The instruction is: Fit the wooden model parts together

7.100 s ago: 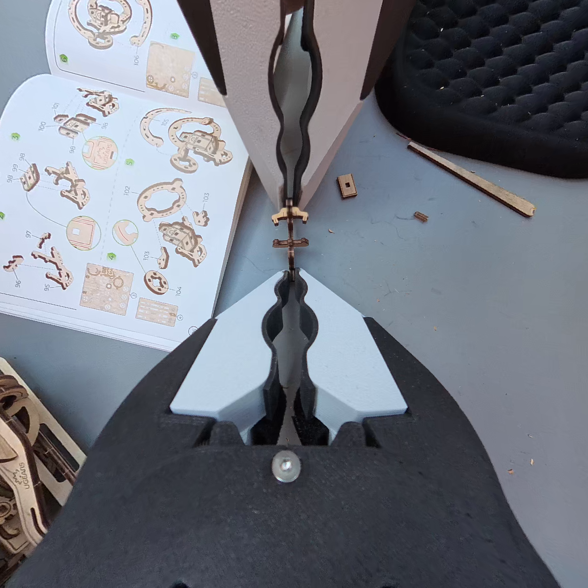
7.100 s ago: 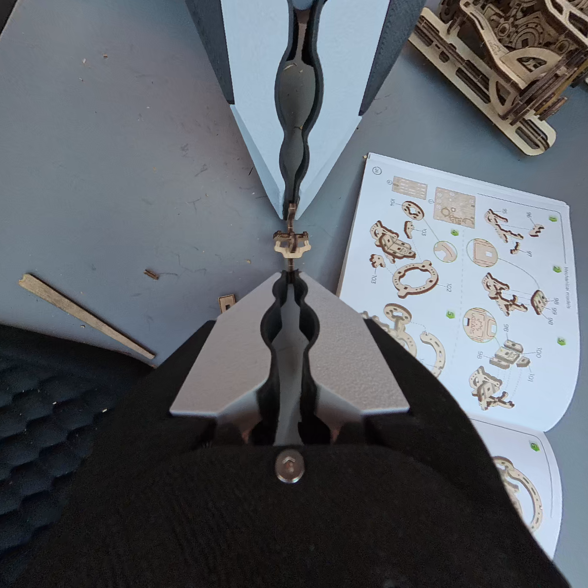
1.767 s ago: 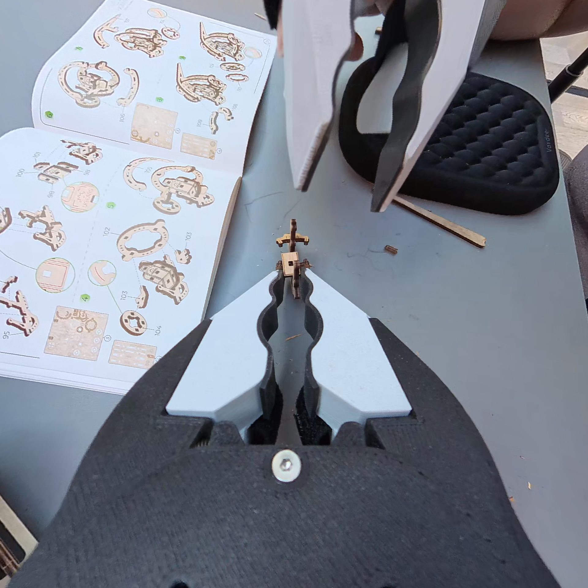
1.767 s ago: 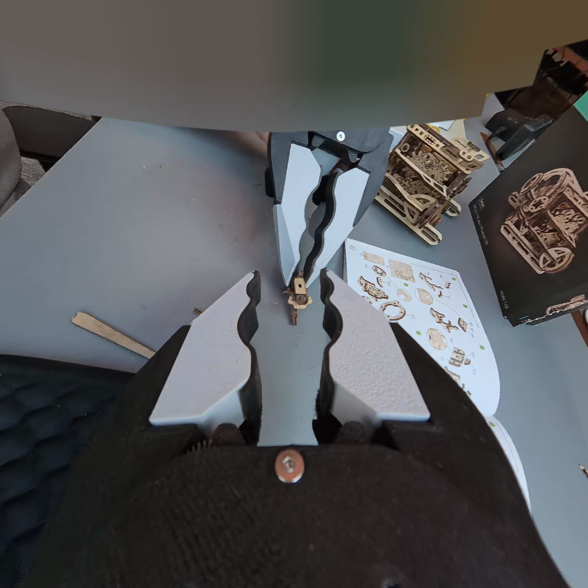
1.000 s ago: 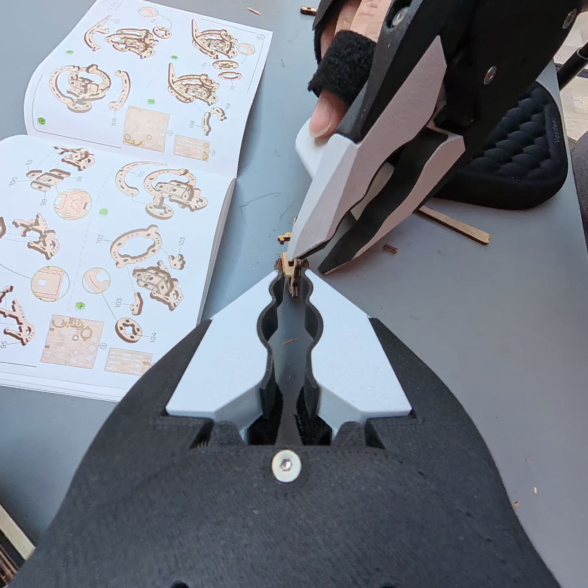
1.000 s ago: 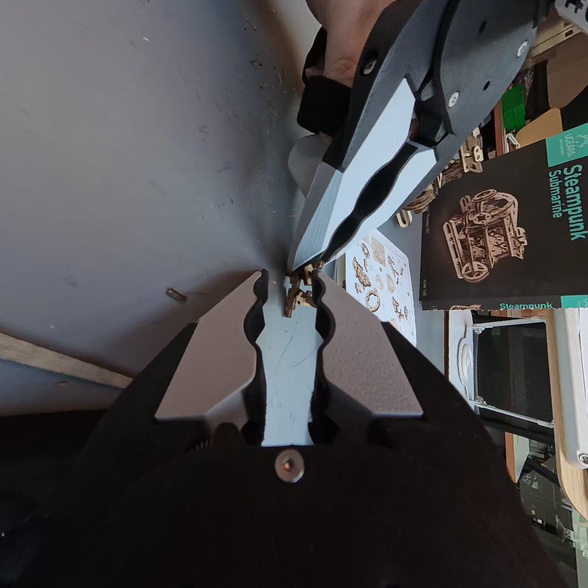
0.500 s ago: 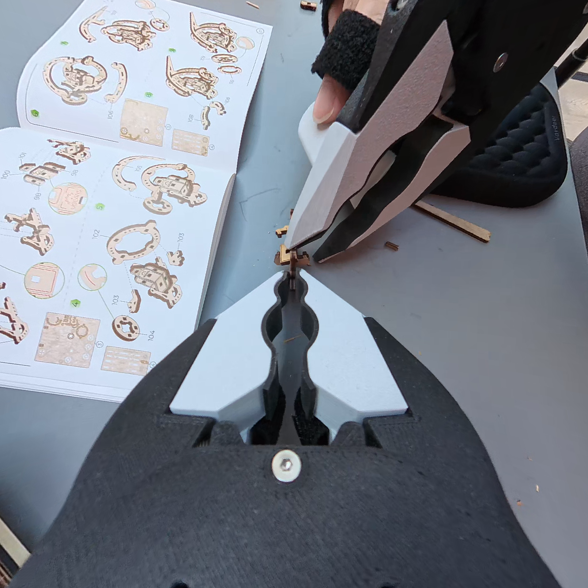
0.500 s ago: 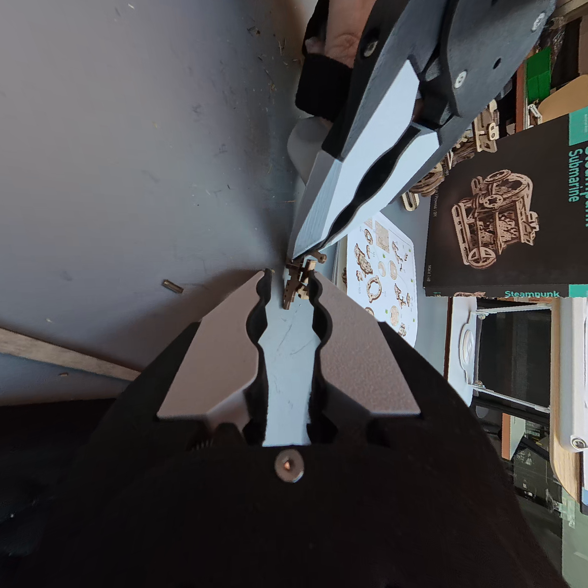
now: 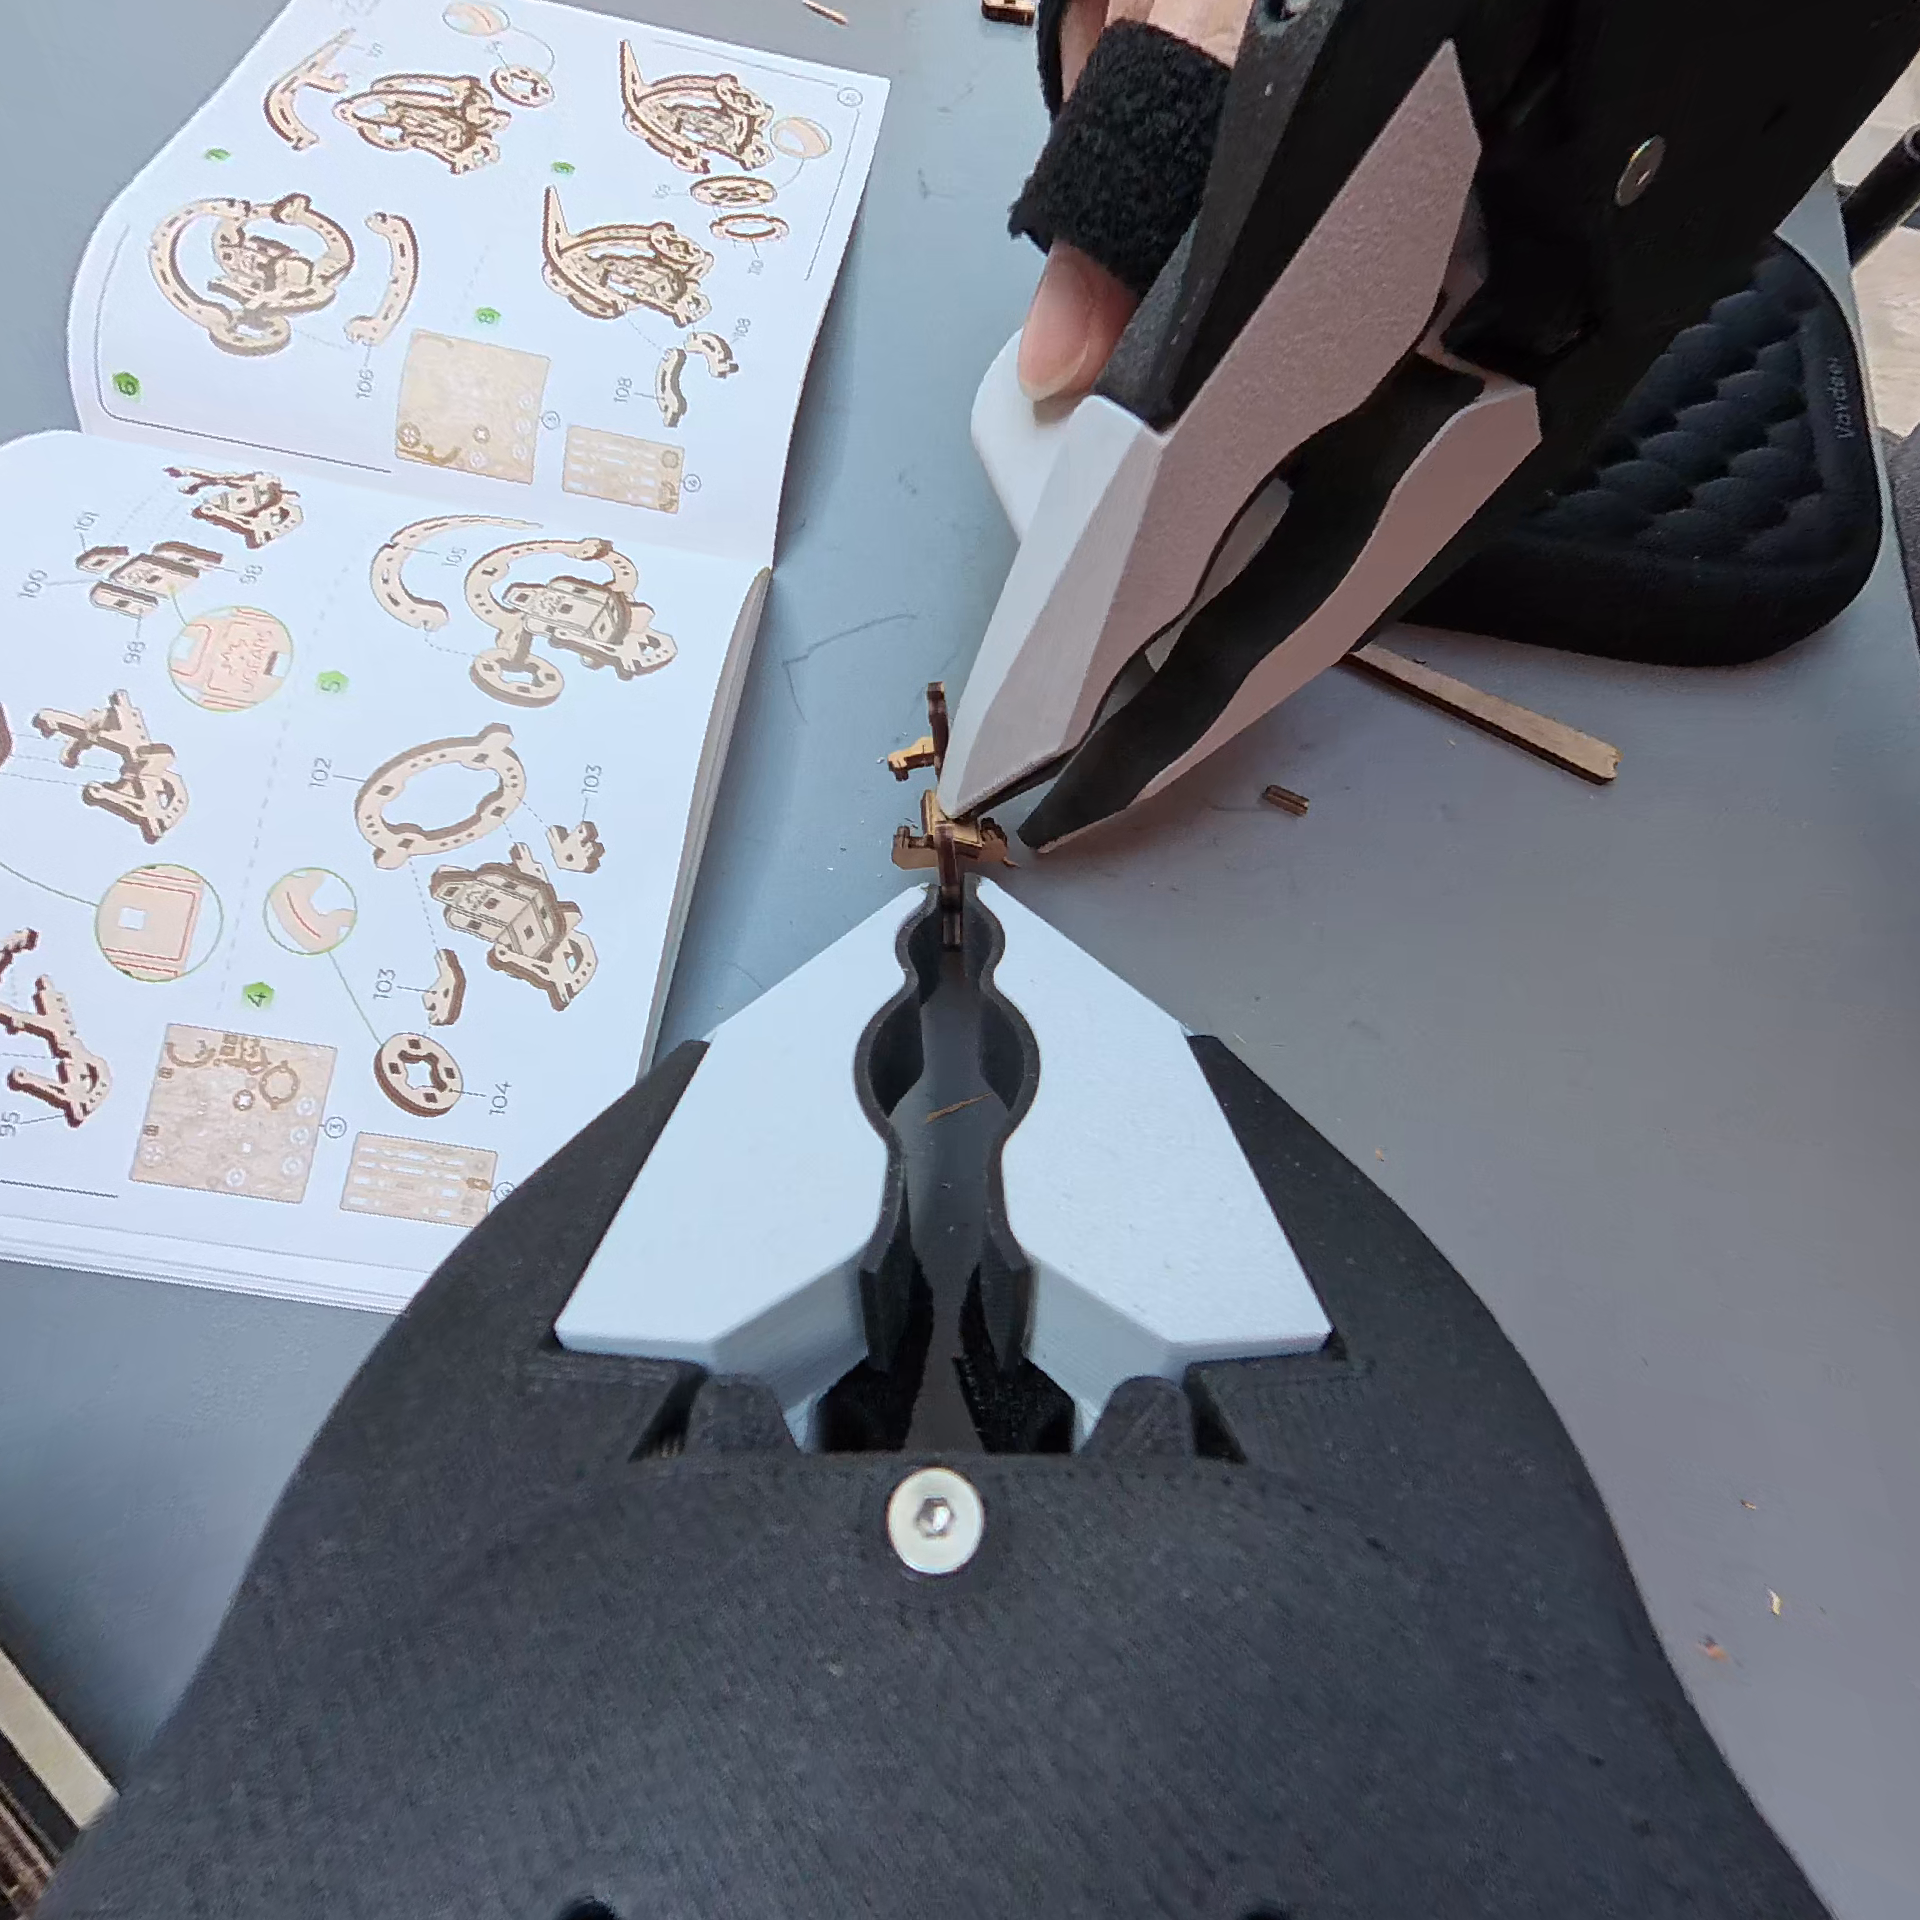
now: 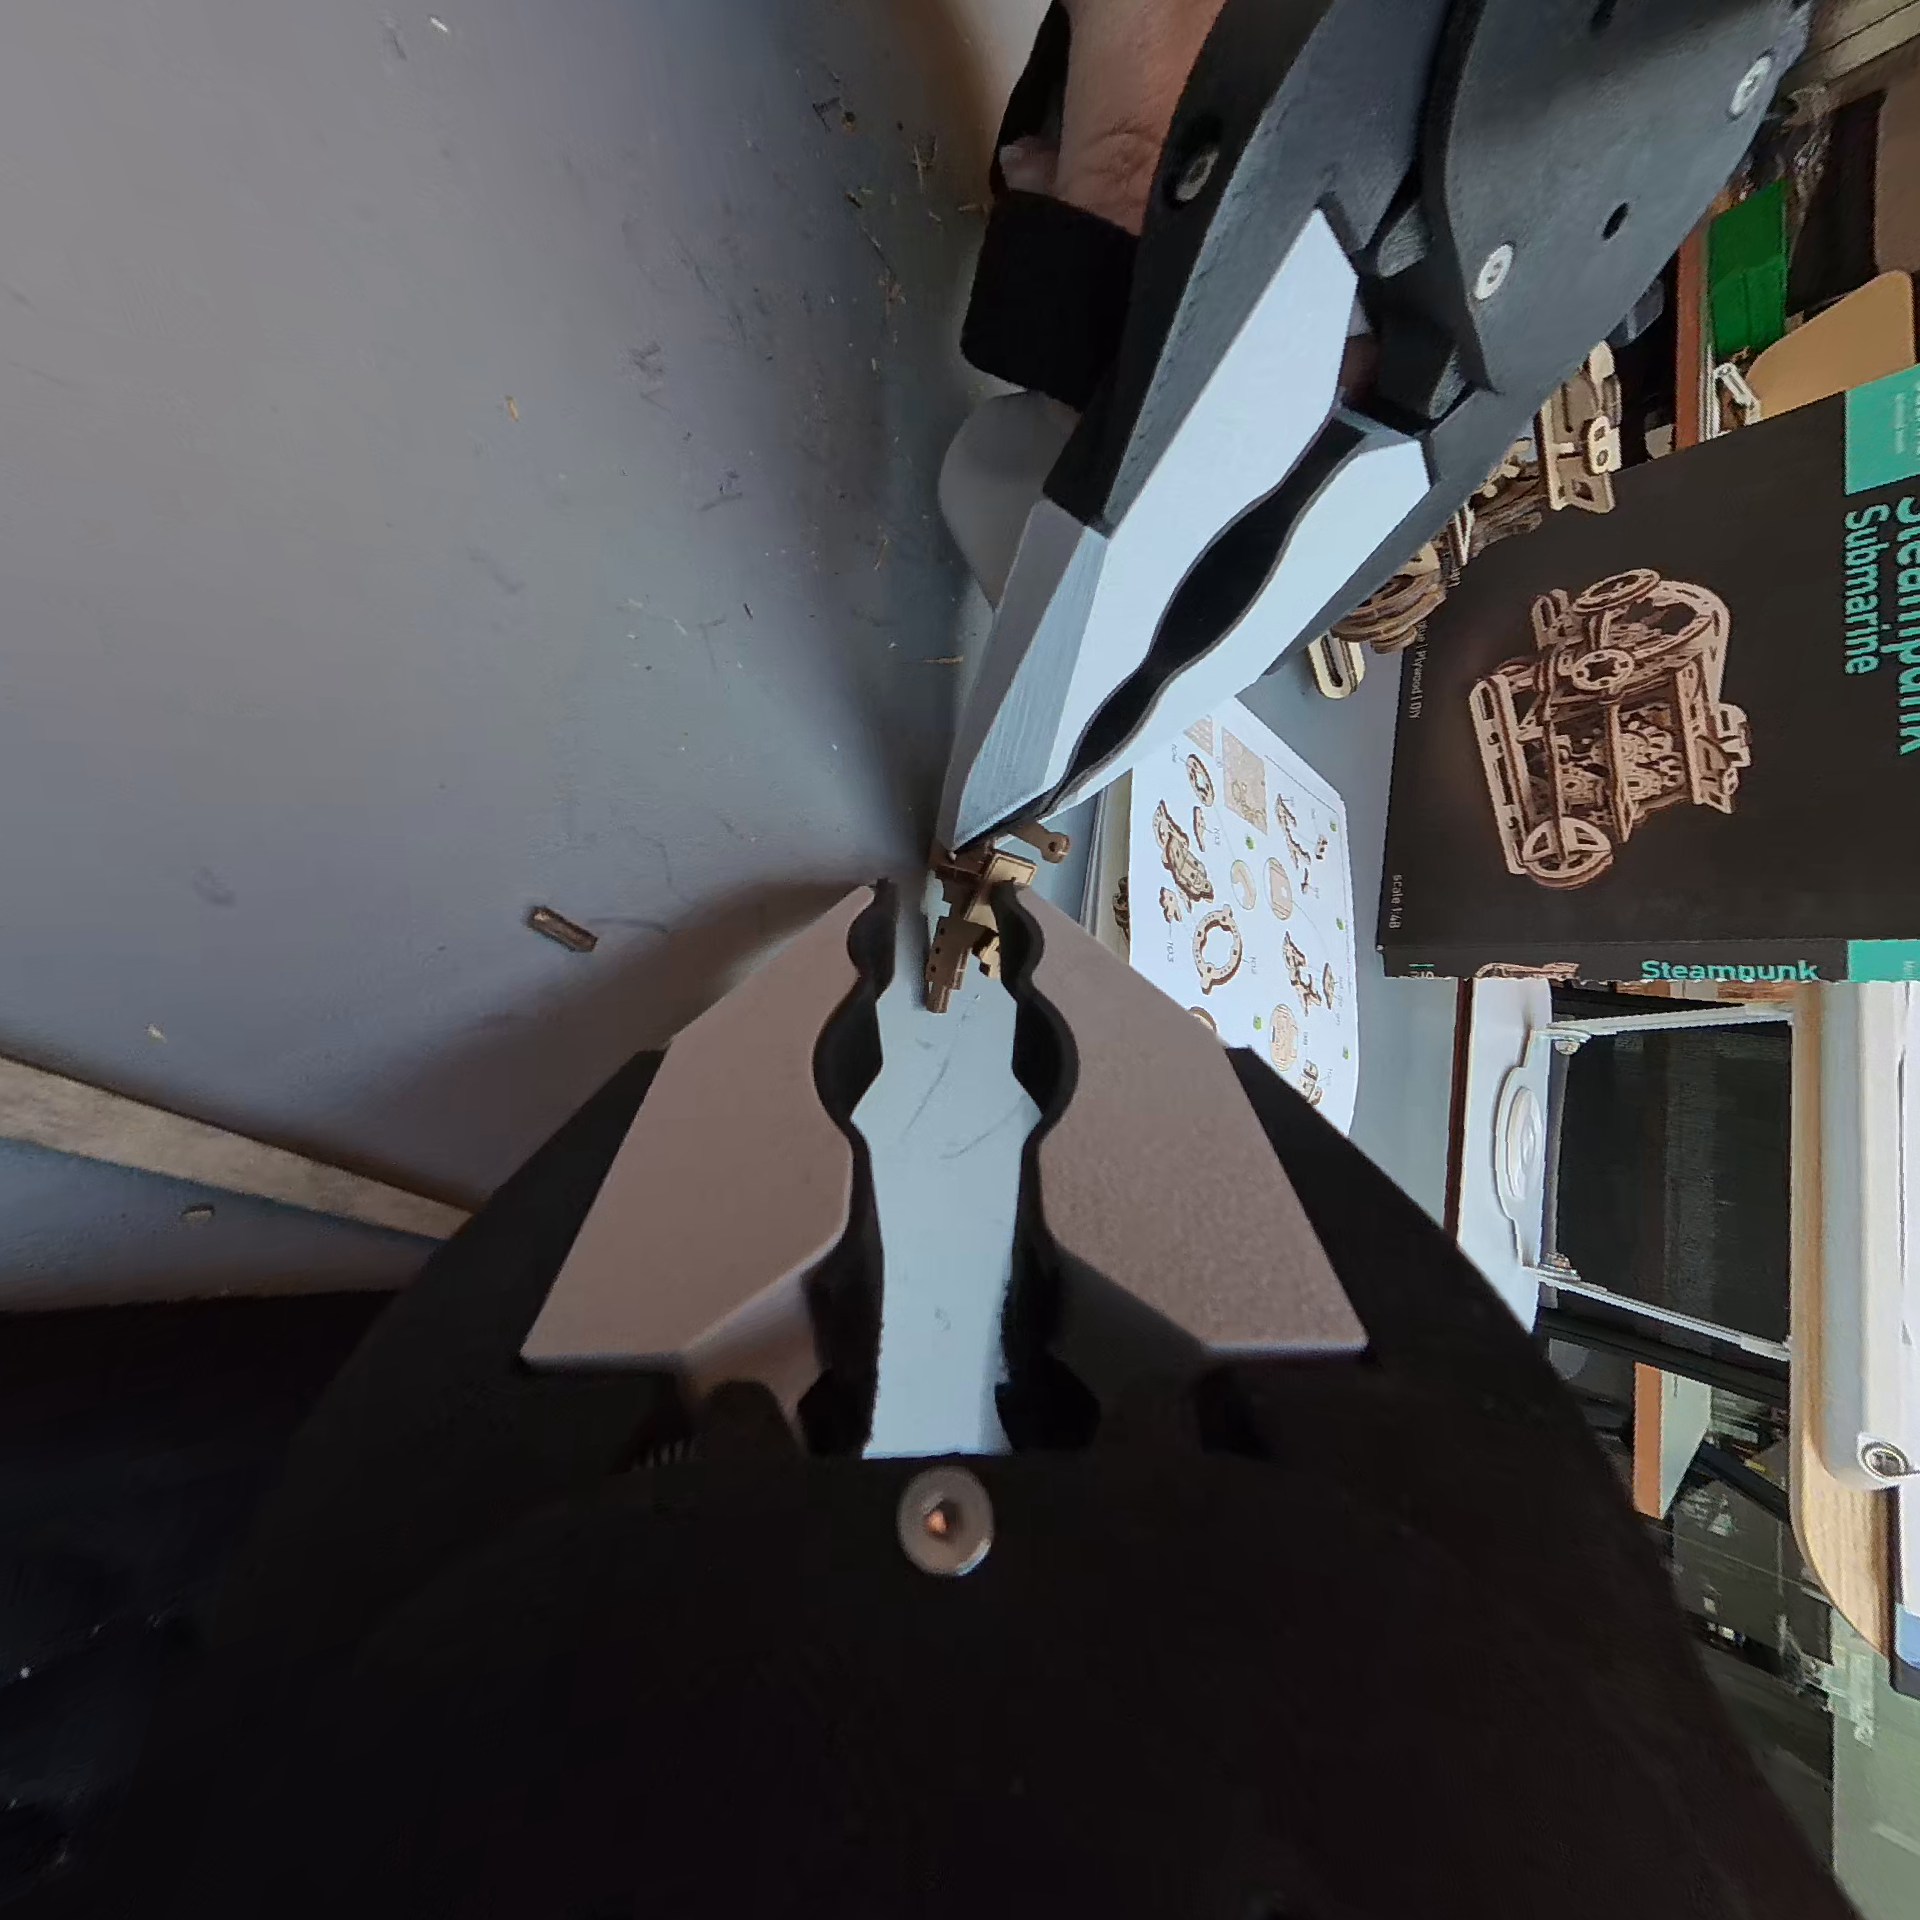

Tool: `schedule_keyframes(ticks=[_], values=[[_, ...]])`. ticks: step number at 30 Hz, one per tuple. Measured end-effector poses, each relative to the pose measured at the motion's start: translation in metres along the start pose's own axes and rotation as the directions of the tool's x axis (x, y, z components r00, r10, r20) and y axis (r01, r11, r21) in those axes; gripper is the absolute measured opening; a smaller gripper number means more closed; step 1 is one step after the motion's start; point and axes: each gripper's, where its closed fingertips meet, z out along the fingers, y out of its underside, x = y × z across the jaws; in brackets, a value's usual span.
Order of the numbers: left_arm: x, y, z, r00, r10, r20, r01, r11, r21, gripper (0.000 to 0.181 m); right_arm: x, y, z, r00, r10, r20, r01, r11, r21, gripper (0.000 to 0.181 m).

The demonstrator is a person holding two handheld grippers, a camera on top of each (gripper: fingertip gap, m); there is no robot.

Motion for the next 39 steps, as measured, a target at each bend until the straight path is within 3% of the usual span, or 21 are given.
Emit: schedule_keyframes(ticks=[18,39], values=[[0.0006,-0.0002,0.0005,1.000,0.018,0.003,-0.018,1.000,0.002,0.000,-0.0001,-0.0022,-0.0011,0.985,0.149,0.089,-0.157,0.984,0.086,0.024],[0.0011,-0.0006,0.0011,1.000,0.020,0.003,-0.020,1.000,-0.001,0.000,-0.0021,-0.0019,0.0009,0.987,0.140,0.080,-0.145,0.987,0.064,0.024]])
